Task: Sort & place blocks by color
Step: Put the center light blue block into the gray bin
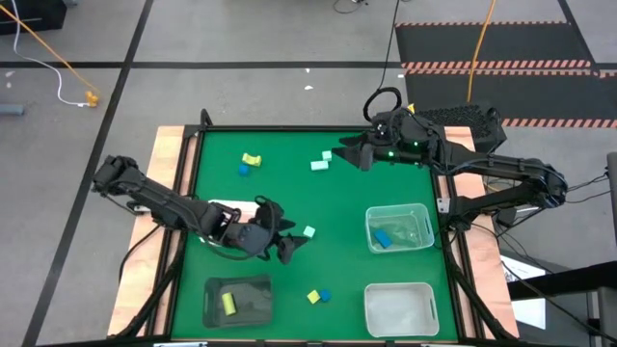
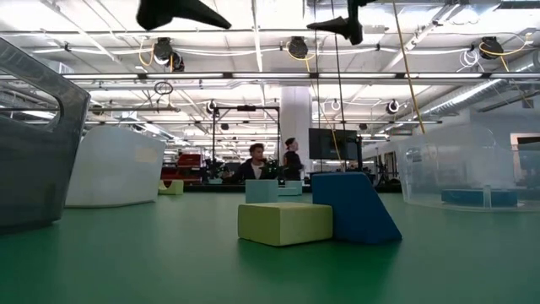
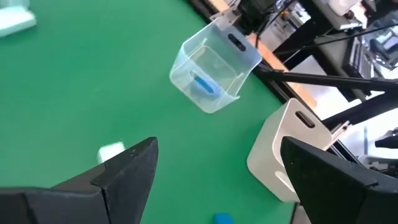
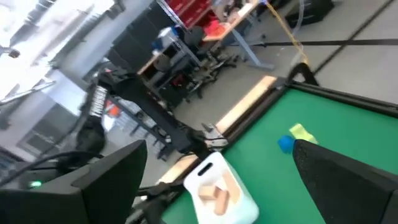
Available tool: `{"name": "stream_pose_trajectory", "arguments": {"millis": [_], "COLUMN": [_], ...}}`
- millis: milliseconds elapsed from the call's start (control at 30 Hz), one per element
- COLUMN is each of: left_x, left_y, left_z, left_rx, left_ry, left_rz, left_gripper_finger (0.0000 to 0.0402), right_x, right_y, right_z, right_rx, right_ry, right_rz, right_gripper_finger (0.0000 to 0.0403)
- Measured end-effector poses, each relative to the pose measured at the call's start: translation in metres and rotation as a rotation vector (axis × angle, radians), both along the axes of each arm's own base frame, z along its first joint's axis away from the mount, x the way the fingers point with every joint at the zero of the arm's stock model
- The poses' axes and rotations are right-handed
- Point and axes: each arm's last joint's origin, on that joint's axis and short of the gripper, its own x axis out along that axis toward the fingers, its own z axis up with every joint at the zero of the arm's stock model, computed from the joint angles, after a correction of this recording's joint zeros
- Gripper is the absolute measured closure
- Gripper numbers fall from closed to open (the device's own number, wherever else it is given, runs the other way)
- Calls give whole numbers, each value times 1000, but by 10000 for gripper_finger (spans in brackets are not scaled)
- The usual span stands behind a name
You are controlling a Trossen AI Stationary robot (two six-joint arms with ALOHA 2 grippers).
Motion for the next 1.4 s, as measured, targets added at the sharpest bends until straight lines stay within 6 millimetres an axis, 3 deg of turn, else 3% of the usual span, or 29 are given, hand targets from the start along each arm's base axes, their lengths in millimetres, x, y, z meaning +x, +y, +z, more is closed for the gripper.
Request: {"name": "stream_pose_trajectory", "arguments": {"millis": [367, 600, 867, 1133, 1400], "left_x": [25, 44, 66, 78, 82], "left_y": [22, 30, 44, 56, 48], "left_z": [-20, -52, -87, -119, -151], "left_rx": [297, 324, 320, 254, 220], "left_ry": [101, 199, 247, 306, 380], "left_rz": [-92, -69, -19, 52, 46], "left_gripper_finger": [62, 62, 62, 62, 62], "right_x": [0, 0, -13, -27, -28], "right_y": [1, 5, 9, 9, 9], "right_z": [-1, -3, -24, -39, -40], "right_rx": [-74, -141, -133, -135, -133], "right_ry": [17, 43, 291, 508, 528], "right_rz": [40, 206, 270, 187, 178], "right_gripper_finger": [9, 9, 9, 9, 9]}}
